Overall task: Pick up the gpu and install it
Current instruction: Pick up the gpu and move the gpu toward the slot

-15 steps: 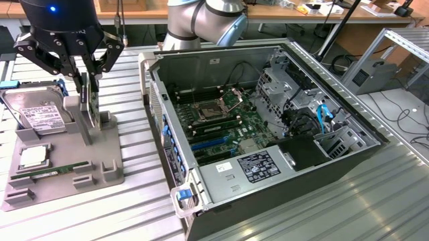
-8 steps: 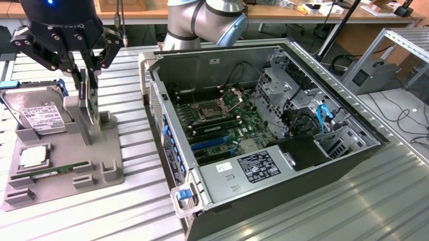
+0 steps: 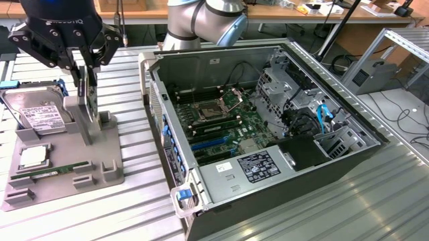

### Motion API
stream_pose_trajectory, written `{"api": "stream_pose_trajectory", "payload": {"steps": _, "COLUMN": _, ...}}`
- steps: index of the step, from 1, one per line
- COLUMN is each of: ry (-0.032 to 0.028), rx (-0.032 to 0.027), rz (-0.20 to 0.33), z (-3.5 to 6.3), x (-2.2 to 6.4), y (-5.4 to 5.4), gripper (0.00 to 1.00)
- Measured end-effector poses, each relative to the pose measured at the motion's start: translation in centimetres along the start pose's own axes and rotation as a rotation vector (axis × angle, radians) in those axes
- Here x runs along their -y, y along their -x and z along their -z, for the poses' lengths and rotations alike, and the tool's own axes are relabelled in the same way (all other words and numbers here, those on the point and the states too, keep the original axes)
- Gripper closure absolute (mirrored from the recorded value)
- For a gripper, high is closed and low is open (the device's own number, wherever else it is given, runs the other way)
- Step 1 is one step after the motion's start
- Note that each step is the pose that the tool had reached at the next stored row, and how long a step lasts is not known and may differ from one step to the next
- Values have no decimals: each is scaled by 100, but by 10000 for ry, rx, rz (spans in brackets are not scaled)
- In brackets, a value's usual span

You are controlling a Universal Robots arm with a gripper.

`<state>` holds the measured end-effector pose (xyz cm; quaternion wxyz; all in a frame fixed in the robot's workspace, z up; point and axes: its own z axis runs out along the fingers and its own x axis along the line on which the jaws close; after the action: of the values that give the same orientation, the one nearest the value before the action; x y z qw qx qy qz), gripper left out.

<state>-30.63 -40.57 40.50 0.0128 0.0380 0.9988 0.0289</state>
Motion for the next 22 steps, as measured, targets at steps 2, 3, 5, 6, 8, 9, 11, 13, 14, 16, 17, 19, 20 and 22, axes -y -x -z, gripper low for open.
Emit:
{"api": "stream_pose_trajectory", "payload": {"steps": 2, "ry": 0, "rx": -1, "rz": 0, "z": 21, "x": -1, "y": 0, "gripper": 73}}
{"api": "stream_pose_trajectory", "payload": {"steps": 3, "ry": 0, "rx": -1, "rz": 0, "z": 33, "x": -2, "y": 1, "gripper": 73}}
{"api": "stream_pose_trajectory", "payload": {"steps": 5, "ry": 2, "rx": 0, "rz": 0, "z": 61, "x": -4, "y": 1, "gripper": 73}}
{"api": "stream_pose_trajectory", "payload": {"steps": 6, "ry": 1, "rx": -1, "rz": 0, "z": 77, "x": -5, "y": 2, "gripper": 73}}
{"api": "stream_pose_trajectory", "payload": {"steps": 8, "ry": 2, "rx": -1, "rz": 0, "z": 99, "x": -6, "y": 2, "gripper": 73}}
{"api": "stream_pose_trajectory", "payload": {"steps": 9, "ry": 2, "rx": -1, "rz": 0, "z": 110, "x": -7, "y": 3, "gripper": 73}}
{"api": "stream_pose_trajectory", "payload": {"steps": 11, "ry": 2, "rx": 0, "rz": 0, "z": 126, "x": -7, "y": 3, "gripper": 73}}
{"api": "stream_pose_trajectory", "payload": {"steps": 13, "ry": 2, "rx": 0, "rz": -1, "z": 146, "x": -9, "y": 3, "gripper": 73}}
{"api": "stream_pose_trajectory", "payload": {"steps": 14, "ry": 2, "rx": -1, "rz": 0, "z": 157, "x": -9, "y": 4, "gripper": 73}}
{"api": "stream_pose_trajectory", "payload": {"steps": 16, "ry": 2, "rx": 0, "rz": 0, "z": 176, "x": -11, "y": 4, "gripper": 73}}
{"api": "stream_pose_trajectory", "payload": {"steps": 17, "ry": 2, "rx": -1, "rz": 0, "z": 185, "x": -11, "y": 4, "gripper": 73}}
{"api": "stream_pose_trajectory", "payload": {"steps": 19, "ry": 2, "rx": -1, "rz": 0, "z": 205, "x": -12, "y": 5, "gripper": 73}}
{"api": "stream_pose_trajectory", "payload": {"steps": 20, "ry": 2, "rx": 0, "rz": 0, "z": 218, "x": -13, "y": 5, "gripper": 73}}
{"api": "stream_pose_trajectory", "payload": {"steps": 22, "ry": 4, "rx": -1, "rz": 0, "z": 262, "x": -15, "y": 6, "gripper": 73}}
